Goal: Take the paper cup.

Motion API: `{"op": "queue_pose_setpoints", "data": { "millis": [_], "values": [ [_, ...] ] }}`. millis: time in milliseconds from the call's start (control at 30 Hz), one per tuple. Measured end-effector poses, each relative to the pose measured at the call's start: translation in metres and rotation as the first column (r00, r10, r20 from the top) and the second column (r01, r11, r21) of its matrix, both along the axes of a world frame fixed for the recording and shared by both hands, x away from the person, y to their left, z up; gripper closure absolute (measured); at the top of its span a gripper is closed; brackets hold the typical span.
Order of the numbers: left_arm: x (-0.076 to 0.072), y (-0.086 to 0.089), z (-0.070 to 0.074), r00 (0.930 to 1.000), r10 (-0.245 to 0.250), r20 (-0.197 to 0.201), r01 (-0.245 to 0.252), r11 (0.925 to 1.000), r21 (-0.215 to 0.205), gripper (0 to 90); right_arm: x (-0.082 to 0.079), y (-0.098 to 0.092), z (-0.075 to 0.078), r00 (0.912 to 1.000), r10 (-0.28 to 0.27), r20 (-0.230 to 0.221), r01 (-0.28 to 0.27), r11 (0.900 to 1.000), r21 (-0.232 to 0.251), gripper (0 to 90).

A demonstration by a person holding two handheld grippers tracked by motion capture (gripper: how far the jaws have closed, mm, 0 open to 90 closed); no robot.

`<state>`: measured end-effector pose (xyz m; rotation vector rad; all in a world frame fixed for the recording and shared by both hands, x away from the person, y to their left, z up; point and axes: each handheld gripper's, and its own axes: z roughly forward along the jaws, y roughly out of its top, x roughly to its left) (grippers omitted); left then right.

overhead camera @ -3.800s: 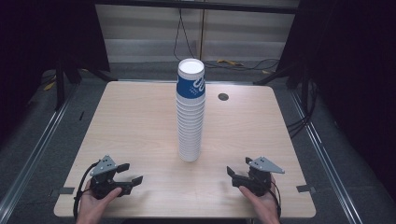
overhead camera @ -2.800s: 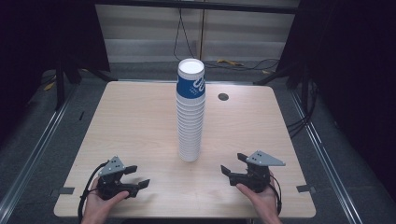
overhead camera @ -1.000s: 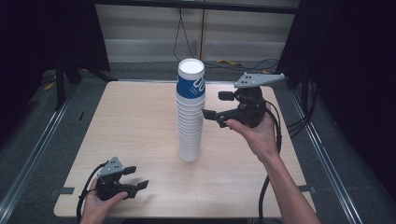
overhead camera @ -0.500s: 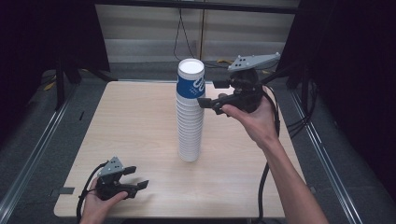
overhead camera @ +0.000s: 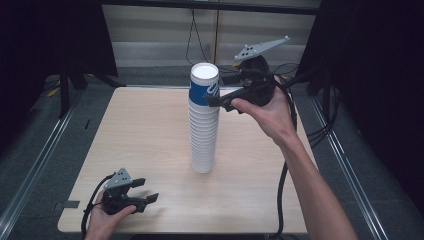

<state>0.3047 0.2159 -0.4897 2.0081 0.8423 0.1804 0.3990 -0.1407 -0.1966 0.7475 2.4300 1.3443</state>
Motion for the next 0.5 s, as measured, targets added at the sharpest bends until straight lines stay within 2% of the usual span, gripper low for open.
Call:
{"op": "queue_pose_setpoints", "data": {
  "millis": [267, 500],
  "values": [
    [0.000, -0.001, -0.001, 1.0000, 0.007, -0.004, -0.007, 1.0000, -0.003, 24.1, 0.011, 0.008, 0.006, 0.9994, 0.020, -0.029, -0.021, 0.999, -0.037, 15.0],
    [0.000, -0.001, 0.000, 1.0000, 0.007, -0.003, -0.007, 1.0000, -0.004, 24.1, 0.017, 0.012, 0.014, 0.9996, 0.018, -0.023, -0.019, 0.999, -0.040, 15.1]
  ]
}}
